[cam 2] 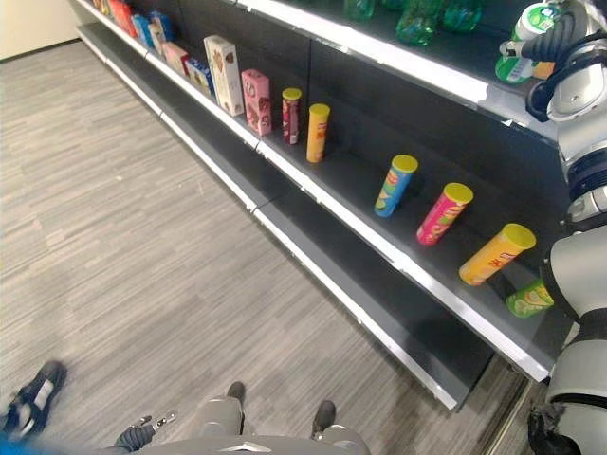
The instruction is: Put the goods on the table back onto the shelves and tidy them up.
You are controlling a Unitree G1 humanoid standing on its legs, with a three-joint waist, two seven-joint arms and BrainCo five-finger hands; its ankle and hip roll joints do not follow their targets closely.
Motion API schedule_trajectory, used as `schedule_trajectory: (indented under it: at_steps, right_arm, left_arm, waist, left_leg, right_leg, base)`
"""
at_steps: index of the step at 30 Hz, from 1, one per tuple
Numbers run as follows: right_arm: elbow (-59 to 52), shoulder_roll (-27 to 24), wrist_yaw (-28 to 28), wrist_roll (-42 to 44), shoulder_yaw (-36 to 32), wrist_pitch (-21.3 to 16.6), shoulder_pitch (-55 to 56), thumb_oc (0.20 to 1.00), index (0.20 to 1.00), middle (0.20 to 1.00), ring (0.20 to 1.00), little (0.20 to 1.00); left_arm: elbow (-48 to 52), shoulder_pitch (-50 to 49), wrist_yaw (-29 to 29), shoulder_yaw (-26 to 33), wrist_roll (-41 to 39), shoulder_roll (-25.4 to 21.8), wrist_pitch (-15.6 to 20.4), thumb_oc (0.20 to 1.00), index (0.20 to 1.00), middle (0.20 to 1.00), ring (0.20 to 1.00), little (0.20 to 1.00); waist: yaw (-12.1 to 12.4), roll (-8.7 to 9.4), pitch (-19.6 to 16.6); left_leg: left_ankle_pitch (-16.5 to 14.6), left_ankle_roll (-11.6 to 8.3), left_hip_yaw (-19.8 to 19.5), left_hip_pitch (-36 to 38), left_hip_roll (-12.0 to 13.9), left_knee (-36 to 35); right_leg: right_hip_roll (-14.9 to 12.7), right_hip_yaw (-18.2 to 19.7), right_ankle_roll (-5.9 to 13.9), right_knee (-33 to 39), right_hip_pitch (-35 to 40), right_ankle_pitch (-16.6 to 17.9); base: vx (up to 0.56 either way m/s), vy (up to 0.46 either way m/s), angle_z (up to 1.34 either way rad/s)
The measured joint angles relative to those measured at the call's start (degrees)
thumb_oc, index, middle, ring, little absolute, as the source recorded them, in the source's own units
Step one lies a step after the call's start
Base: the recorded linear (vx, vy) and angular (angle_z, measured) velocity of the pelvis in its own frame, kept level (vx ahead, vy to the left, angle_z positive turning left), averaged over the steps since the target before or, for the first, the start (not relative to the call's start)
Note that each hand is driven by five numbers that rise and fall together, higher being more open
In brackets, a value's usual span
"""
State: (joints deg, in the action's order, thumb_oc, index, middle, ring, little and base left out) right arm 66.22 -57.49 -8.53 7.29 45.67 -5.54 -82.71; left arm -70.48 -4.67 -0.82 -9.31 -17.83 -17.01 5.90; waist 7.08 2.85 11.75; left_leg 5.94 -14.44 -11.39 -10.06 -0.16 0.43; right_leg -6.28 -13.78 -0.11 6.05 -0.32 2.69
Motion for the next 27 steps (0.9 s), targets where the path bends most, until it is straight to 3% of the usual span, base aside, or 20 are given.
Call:
schedule_trajectory:
  at_steps: [1,2,3,4,5,6,7,8,11,13,15,16,18,20,22,24,25,27]
  right_arm:
    - [0.08,-0.07,0.01,0.01,0.37,0.03,-0.22,0.200,0.200,0.200,0.200,0.200]
    - [0.44,-0.56,-0.48,0.00,1.45,-0.13,-1.30,0.200,0.200,0.200,0.200,0.200]
    - [2.10,0.24,-2.18,0.41,1.48,-0.60,-0.89,0.200,0.200,0.200,0.200,0.200]
    - [3.99,2.23,-0.73,0.35,2.09,-0.11,-0.89,0.200,0.200,0.200,0.200,0.200]
    - [4.04,2.30,-0.17,0.31,1.96,-0.08,-1.52,0.200,0.200,0.200,0.200,0.200]
    - [3.95,2.84,-0.15,0.33,1.24,-0.18,-1.65,0.200,0.200,0.200,0.200,0.200]
    - [3.68,3.70,0.25,0.30,1.54,-0.23,-1.65,0.200,0.200,0.200,0.200,0.200]
    - [1.85,3.89,0.42,0.28,1.49,-0.49,-1.58,0.200,0.200,0.200,0.200,0.200]
    - [1.29,3.39,0.89,0.14,1.32,0.40,-1.10,0.200,0.200,0.200,0.200,0.200]
    - [1.19,3.32,1.57,-0.05,1.35,0.44,-0.84,0.200,0.200,0.200,0.200,0.200]
    - [1.14,3.91,1.48,0.01,1.46,0.44,-0.08,0.200,0.200,0.200,0.200,0.200]
    - [0.26,3.75,1.23,-0.04,1.31,0.07,-0.14,0.200,0.200,0.200,0.200,0.200]
    - [-1.24,3.56,1.58,-0.13,1.25,-0.08,-0.14,0.200,0.200,0.200,0.200,0.200]
    - [-0.68,3.50,1.65,-0.71,1.52,0.15,-0.14,0.200,0.200,0.200,0.200,0.200]
    - [0.12,3.48,1.64,-0.91,1.85,0.19,-0.14,0.200,0.200,0.200,0.200,0.200]
    - [1.24,3.47,1.62,-1.01,1.90,0.22,-0.11,0.200,0.200,0.200,0.200,0.200]
    - [2.44,3.35,1.71,-1.30,2.10,0.35,0.32,0.200,0.200,0.200,0.200,0.200]
    - [2.34,3.15,1.88,-1.96,2.12,0.31,0.39,0.200,0.200,0.200,0.200,0.200]
  left_arm:
    - [0.00,-0.31,0.04,0.02,0.00,0.82,-0.14,1.000,1.000,1.000,1.000,1.000]
    - [-0.18,-0.65,0.04,0.02,-0.05,2.22,-0.24,1.000,1.000,1.000,1.000,1.000]
    - [1.97,-0.82,0.02,0.28,-0.11,0.68,-0.18,1.000,1.000,1.000,1.000,1.000]
    - [5.07,-2.38,0.02,0.48,-0.10,-4.10,0.30,1.000,1.000,1.000,1.000,1.000]
    - [4.32,-1.62,0.04,0.77,-0.07,-5.78,0.06,1.000,1.000,1.000,1.000,1.000]
    - [3.88,-1.51,-0.13,0.86,-0.18,-5.40,-0.32,1.000,1.000,1.000,1.000,1.000]
    - [3.22,-2.06,0.09,0.66,-0.15,-5.01,-0.32,1.000,1.000,1.000,1.000,1.000]
    - [1.48,-2.03,0.09,0.65,-0.07,-3.61,-0.53,1.000,1.000,1.000,1.000,1.000]
    - [0.62,-1.23,0.90,-0.17,0.08,-1.30,-1.04,1.000,1.000,1.000,1.000,1.000]
    - [0.84,-1.71,1.12,-0.96,0.09,-0.41,-1.04,1.000,1.000,1.000,1.000,1.000]
    - [0.88,-1.92,1.10,-1.27,0.11,-0.87,-1.04,1.000,1.000,1.000,1.000,1.000]
    - [1.08,-2.13,1.07,-1.48,0.18,-1.11,-0.98,1.000,1.000,1.000,1.000,1.000]
    - [1.01,-0.68,1.05,-1.82,0.64,-1.94,-0.97,1.000,1.000,1.000,1.000,1.000]
    - [3.21,1.47,1.07,-2.57,0.64,-3.76,0.02,1.000,1.000,1.000,1.000,1.000]
    - [4.50,2.46,1.06,-2.79,0.64,-4.94,0.39,1.000,1.000,1.000,1.000,1.000]
    - [5.04,2.86,1.06,-3.27,0.64,-5.64,0.61,1.000,1.000,1.000,1.000,1.000]
    - [5.40,2.89,1.07,-3.26,0.63,-5.82,0.88,1.000,1.000,1.000,1.000,1.000]
    - [5.48,2.71,1.02,-3.41,0.62,-5.81,0.92,1.000,1.000,1.000,1.000,1.000]
  waist:
    - [1.09,-1.84,0.04]
    - [2.70,-7.16,-0.61]
    - [4.91,-7.06,0.83]
    - [6.65,-1.96,1.58]
    - [6.75,0.89,1.63]
    - [7.63,0.51,1.59]
    - [8.80,0.67,1.29]
    - [8.87,1.81,0.05]
    - [7.92,0.20,-1.26]
    - [7.46,-1.74,-2.61]
    - [7.28,-1.08,-2.78]
    - [6.87,-0.62,-3.07]
    - [5.17,0.41,-3.69]
    - [3.44,0.69,-4.05]
    - [2.33,0.74,-4.07]
    - [1.70,0.72,-4.07]
    - [0.98,0.59,-4.06]
    - [0.64,0.39,-3.99]
  left_leg:
    - [-0.93,-0.68,0.03,0.45,0.03,-2.17]
    - [-3.08,0.96,-0.33,0.54,4.18,-3.32]
    - [0.95,2.78,1.57,-0.22,5.59,0.43]
    - [-2.82,2.98,3.20,-1.03,3.53,5.57]
    - [-3.85,2.40,2.75,-1.57,1.76,8.75]
    - [-5.03,2.72,1.47,-2.22,1.59,11.28]
    - [-4.89,2.84,0.13,-1.50,1.02,11.06]
    - [-4.56,3.22,-0.79,-1.65,0.93,8.23]
    - [-2.53,5.63,-1.99,-1.67,1.51,1.75]
    - [-0.66,6.66,-1.66,-1.40,1.72,-0.24]
    - [1.25,9.59,1.38,-0.53,0.01,0.54]
    - [1.32,11.63,3.16,-0.44,-0.75,0.64]
    - [0.19,13.85,4.98,0.06,-3.16,1.55]
    - [-1.77,16.26,6.78,1.73,-4.22,1.69]
    - [-2.04,16.95,7.74,1.95,-4.18,1.63]
    - [-2.53,18.01,7.99,2.57,-4.72,1.71]
    - [-3.04,18.70,7.92,3.96,-5.06,1.59]
    - [-3.24,18.88,8.15,4.50,-4.96,1.40]
  right_leg:
    - [1.58,-0.28,0.59,-0.76,-0.57,0.05]
    - [5.22,-1.74,0.16,-6.64,-2.64,-2.24]
    - [5.55,-3.29,0.40,-22.56,-6.81,-6.96]
    - [5.21,-2.43,0.28,-31.03,-6.97,-14.78]
    - [4.56,-0.86,-2.58,-26.06,-3.99,-18.15]
    - [5.70,0.88,-1.82,-24.34,-1.86,-17.98]
    - [6.06,3.29,-2.51,-22.46,-1.07,-17.45]
    - [6.14,5.48,-2.47,-19.24,-0.13,-17.00]
    - [6.56,9.47,-2.05,-12.97,2.57,-12.58]
    - [6.12,11.69,-1.13,-11.41,3.10,-12.63]
    - [3.78,14.05,-0.05,-10.44,3.62,-12.83]
    - [2.49,14.08,1.29,-10.17,3.74,-12.17]
    - [-0.50,13.26,4.48,-10.02,4.92,-10.44]
    - [-2.06,12.62,8.43,-15.99,2.91,-9.64]
    - [-2.87,12.39,9.84,-23.99,-1.20,-10.15]
    - [-4.16,11.06,9.99,-28.30,-2.51,-10.22]
    - [-5.81,8.36,9.93,-29.01,-2.36,-10.22]
    - [-6.46,7.21,9.86,-26.53,-2.53,-10.42]
  base:
    - [0.36,0.006,-0.42]
    - [0.20,0.003,-0.67]
    - [0.38,0.043,-0.76]
    - [0.42,0.065,-0.32]
    - [0.57,0.102,0.00]
    - [0.45,0.098,-0.11]
    - [0.42,0.110,-0.57]
    - [0.39,0.108,-0.58]
    - [0.32,0.140,-0.29]
    - [0.20,0.131,-0.53]
    - [0.17,0.116,-0.63]
    - [0.21,0.169,-0.54]
    - [0.15,0.155,-0.36]
    - [0.10,0.161,-0.33]
    - [0.06,0.088,-0.20]
    - [0.07,0.030,-0.08]
    - [0.07,0.012,-0.11]
    - [0.06,0.001,-0.13]
